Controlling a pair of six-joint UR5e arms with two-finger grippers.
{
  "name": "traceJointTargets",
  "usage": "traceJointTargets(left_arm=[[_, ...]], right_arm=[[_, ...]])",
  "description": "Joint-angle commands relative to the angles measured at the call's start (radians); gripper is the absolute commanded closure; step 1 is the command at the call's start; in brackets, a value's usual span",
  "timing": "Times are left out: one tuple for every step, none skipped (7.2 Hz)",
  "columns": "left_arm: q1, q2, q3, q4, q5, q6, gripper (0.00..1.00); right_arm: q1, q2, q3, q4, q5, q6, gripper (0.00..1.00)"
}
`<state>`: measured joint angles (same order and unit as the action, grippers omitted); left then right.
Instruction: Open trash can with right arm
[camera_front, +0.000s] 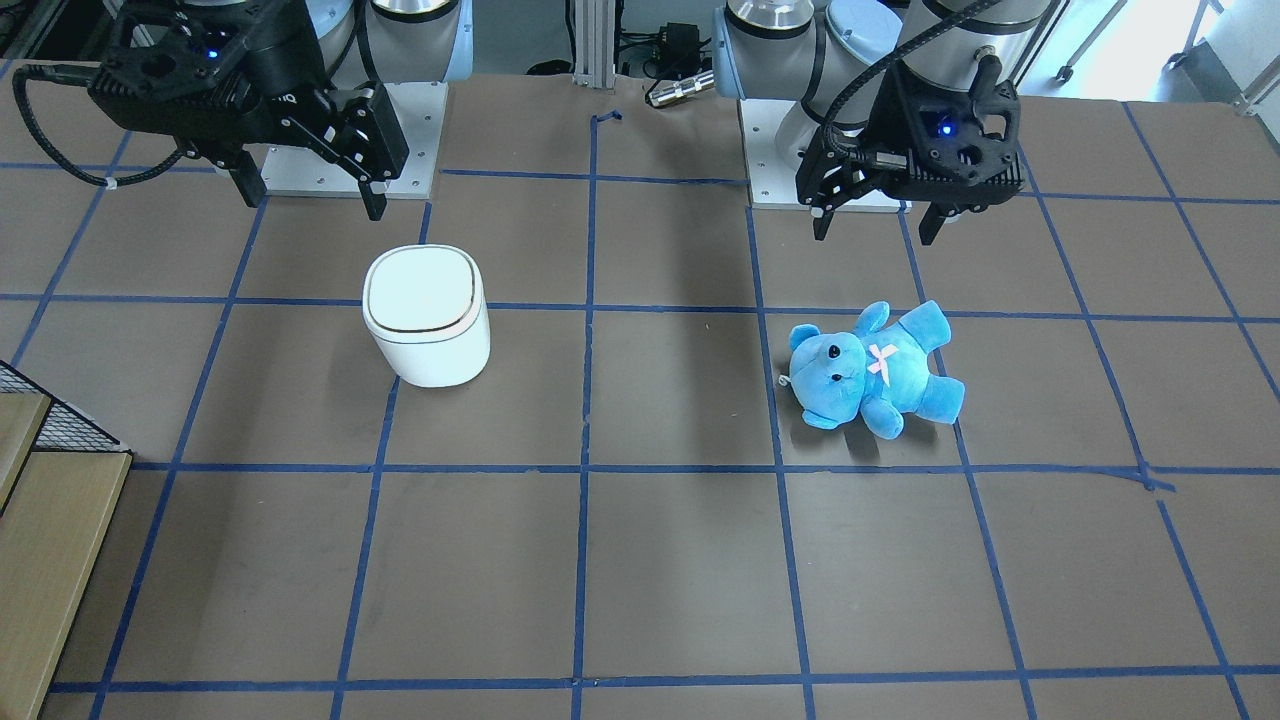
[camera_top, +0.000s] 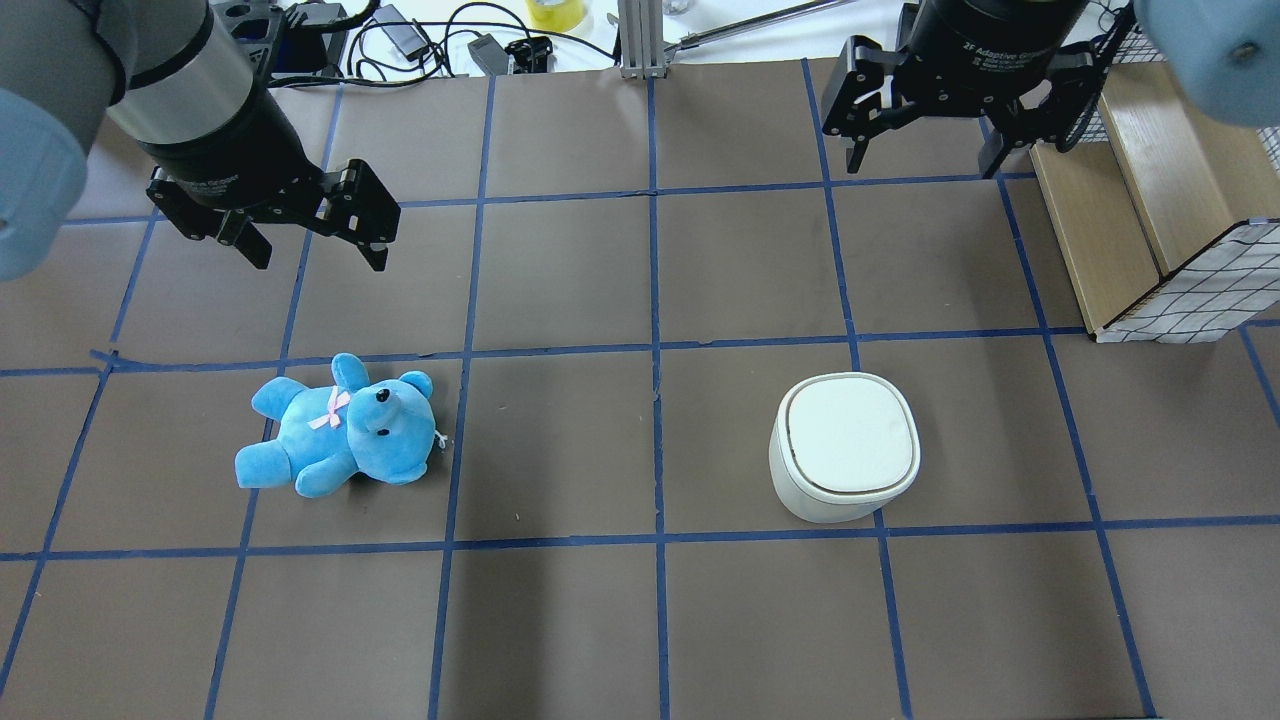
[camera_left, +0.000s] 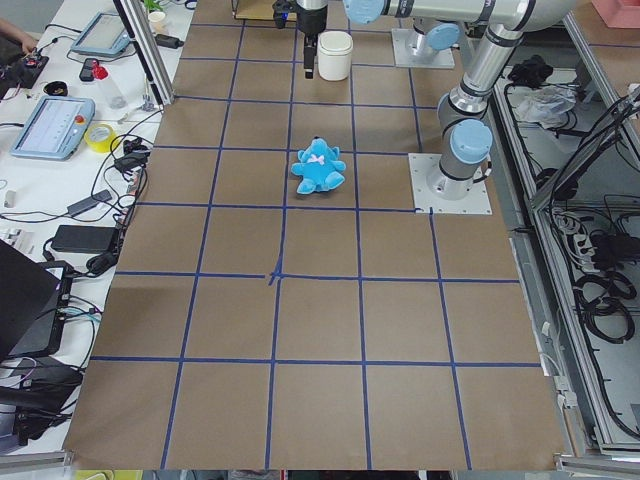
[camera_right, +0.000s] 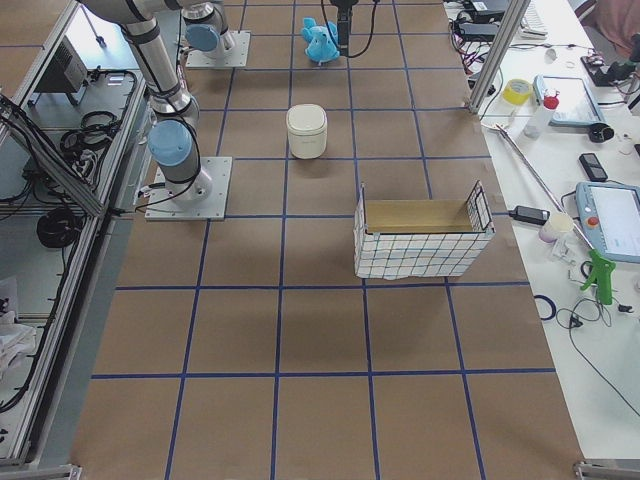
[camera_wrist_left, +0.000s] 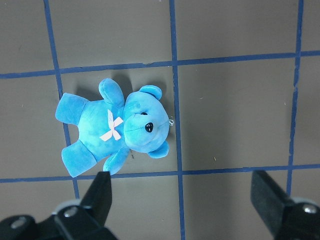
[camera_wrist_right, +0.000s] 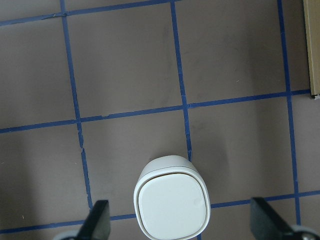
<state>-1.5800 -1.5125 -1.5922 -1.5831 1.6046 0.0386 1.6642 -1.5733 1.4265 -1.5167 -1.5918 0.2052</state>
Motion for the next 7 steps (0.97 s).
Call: traceJointTargets(left_arm=[[0.0, 0.0, 0.0, 0.0, 0.0, 0.001, 0.0], [0.0, 0.0, 0.0, 0.0, 0.0, 0.001, 0.0], [0.0, 0.0, 0.0, 0.0, 0.0, 0.001, 0.0], [0.0, 0.0, 0.0, 0.0, 0.0, 0.001, 0.0], [0.0, 0.0, 0.0, 0.0, 0.0, 0.0, 0.0], [0.0, 0.0, 0.0, 0.0, 0.0, 0.001, 0.0], [0.0, 0.0, 0.0, 0.0, 0.0, 0.001, 0.0]], right_arm=[[0.0, 0.001, 0.002, 0.0, -0.004, -0.001, 0.0], [0.0, 0.001, 0.003, 0.0, 0.001, -0.003, 0.0], [0.0, 0.001, 0.008, 0.0, 0.003, -0.003, 0.0], [0.0, 0.001, 0.018, 0.0, 0.007, -0.003, 0.0], [0.0, 0.002, 0.02, 0.0, 0.009, -0.003, 0.0], [0.0, 0.002, 0.02, 0.0, 0.003, -0.007, 0.0], [0.0, 0.012, 0.02, 0.004, 0.001, -0.013, 0.0]])
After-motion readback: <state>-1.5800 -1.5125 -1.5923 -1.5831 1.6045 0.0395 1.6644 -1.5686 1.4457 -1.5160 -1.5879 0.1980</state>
